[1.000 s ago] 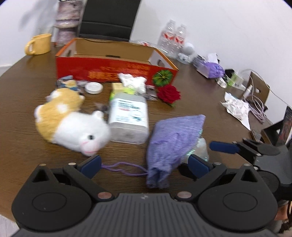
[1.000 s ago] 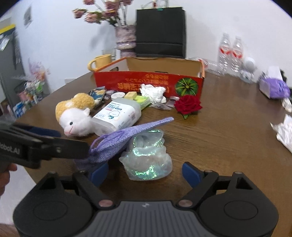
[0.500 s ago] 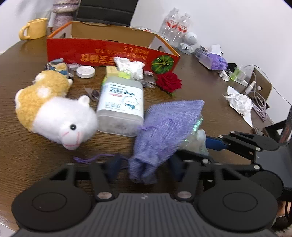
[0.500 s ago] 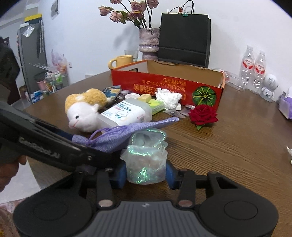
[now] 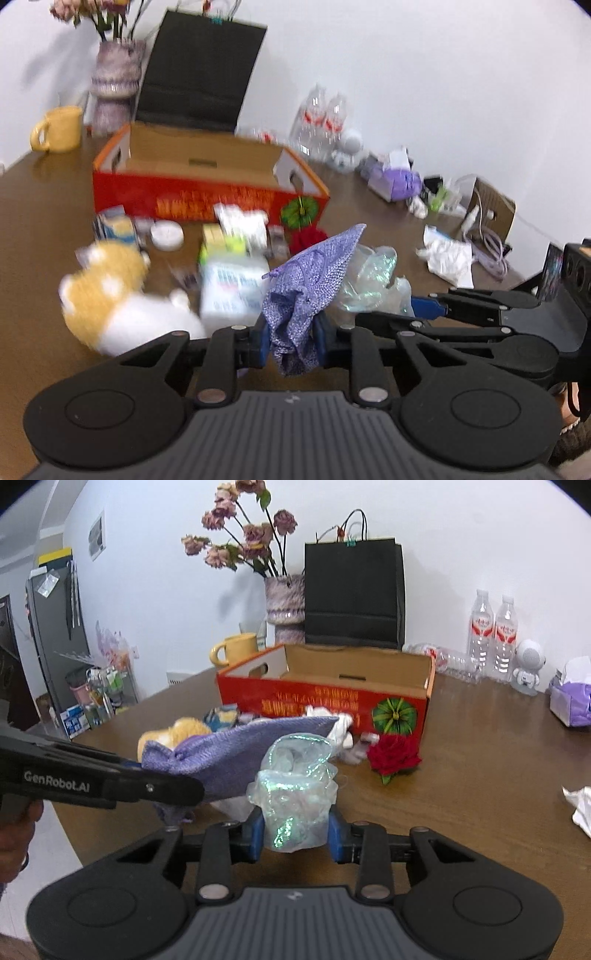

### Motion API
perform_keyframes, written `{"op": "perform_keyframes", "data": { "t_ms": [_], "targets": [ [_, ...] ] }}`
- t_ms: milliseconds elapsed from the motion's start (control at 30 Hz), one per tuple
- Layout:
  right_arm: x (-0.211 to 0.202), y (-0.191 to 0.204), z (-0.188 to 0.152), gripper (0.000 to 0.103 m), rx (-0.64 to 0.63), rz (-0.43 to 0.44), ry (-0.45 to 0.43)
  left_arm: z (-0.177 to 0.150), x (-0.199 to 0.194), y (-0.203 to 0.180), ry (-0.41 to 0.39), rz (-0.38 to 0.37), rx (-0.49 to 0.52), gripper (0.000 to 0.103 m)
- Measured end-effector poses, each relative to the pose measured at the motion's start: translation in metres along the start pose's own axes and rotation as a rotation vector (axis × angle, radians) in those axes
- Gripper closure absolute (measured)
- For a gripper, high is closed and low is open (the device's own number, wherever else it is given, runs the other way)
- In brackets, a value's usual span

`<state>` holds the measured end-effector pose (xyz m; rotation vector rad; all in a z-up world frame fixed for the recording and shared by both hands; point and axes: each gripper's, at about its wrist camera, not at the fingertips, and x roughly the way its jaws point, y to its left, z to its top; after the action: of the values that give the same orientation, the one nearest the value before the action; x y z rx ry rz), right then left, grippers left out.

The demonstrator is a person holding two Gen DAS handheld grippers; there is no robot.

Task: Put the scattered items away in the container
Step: 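Grasp the purple pouch with the left tool while the right tool grasps the clear plastic bag, then carry both items into the box and open both tools to release them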

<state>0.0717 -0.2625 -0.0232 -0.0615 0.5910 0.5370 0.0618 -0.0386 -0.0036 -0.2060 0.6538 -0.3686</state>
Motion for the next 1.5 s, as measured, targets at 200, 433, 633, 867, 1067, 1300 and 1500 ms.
{"op": "perform_keyframes", "data": {
  "t_ms": [200, 433, 633, 867, 1067, 1300, 1500],
  "targets": [
    [0.009, 0.001, 0.041, 0.071, -0.001, -0.029, -0.066, 0.048, -0.002, 0.018, -0.099, 0.015, 0.003, 0.079],
    [0.054, -0.020, 0.106, 0.071, 0.049, -0.090, -0.094, 0.111, 0.038, 0.055, -0.154, 0.071, -0.033, 0.079],
    [0.119, -0.062, 0.156, 0.071, 0.154, -0.152, -0.092, 0.155, 0.097, 0.101, -0.123, 0.096, -0.073, 0.079],
    [0.214, -0.098, 0.192, 0.071, 0.195, -0.190, 0.034, 0.187, 0.167, 0.146, -0.021, 0.126, -0.114, 0.079],
    [0.277, -0.113, 0.201, 0.071, 0.160, -0.217, 0.199, 0.201, 0.217, 0.163, 0.129, 0.175, -0.083, 0.079],
    [0.314, -0.120, 0.196, 0.069, 0.161, -0.236, 0.336, 0.197, 0.250, 0.168, 0.249, 0.206, -0.072, 0.071],
    [0.319, -0.119, 0.194, 0.046, 0.166, -0.241, 0.391, 0.197, 0.245, 0.169, 0.244, 0.208, -0.093, 0.021]
  ]
}}
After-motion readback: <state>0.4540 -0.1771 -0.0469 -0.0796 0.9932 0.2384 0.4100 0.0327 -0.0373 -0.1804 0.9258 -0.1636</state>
